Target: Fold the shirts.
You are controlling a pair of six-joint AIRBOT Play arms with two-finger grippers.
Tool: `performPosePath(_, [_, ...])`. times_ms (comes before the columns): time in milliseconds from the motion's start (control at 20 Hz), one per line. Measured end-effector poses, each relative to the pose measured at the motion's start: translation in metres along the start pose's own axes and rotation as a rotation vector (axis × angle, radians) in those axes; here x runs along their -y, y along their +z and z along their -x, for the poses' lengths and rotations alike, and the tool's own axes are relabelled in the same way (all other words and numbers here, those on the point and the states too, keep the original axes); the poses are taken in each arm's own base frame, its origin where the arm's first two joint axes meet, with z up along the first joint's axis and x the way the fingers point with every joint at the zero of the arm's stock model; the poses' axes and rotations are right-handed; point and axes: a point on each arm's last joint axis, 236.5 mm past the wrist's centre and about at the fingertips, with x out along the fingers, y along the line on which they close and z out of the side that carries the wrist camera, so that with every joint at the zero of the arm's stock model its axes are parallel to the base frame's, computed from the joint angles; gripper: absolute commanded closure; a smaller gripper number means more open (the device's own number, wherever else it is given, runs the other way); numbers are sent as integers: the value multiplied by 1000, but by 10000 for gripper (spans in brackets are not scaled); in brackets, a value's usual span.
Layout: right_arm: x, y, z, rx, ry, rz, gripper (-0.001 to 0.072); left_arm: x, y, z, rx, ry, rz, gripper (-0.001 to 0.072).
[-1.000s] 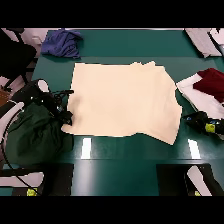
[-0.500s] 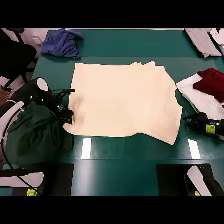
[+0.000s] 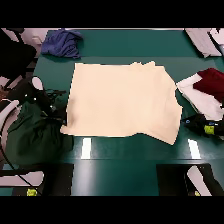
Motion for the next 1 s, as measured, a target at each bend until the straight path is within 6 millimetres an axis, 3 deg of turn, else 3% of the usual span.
performPosePath(150, [-2, -2, -2, -11, -5, 17, 271, -5, -2, 3, 9, -48, 70, 164])
performPosePath(500, [-3, -3, -4, -15, -7, 25, 271, 12, -17, -22, -35, -182, 110, 166])
performPosePath(600, [-2, -2, -4, -13, -8, 25, 271, 18, -17, -24, -36, -211, 111, 283])
performPosePath(1000, [-3, -2, -4, -13, -5, 25, 270, 34, -16, -30, -36, -244, 75, 287])
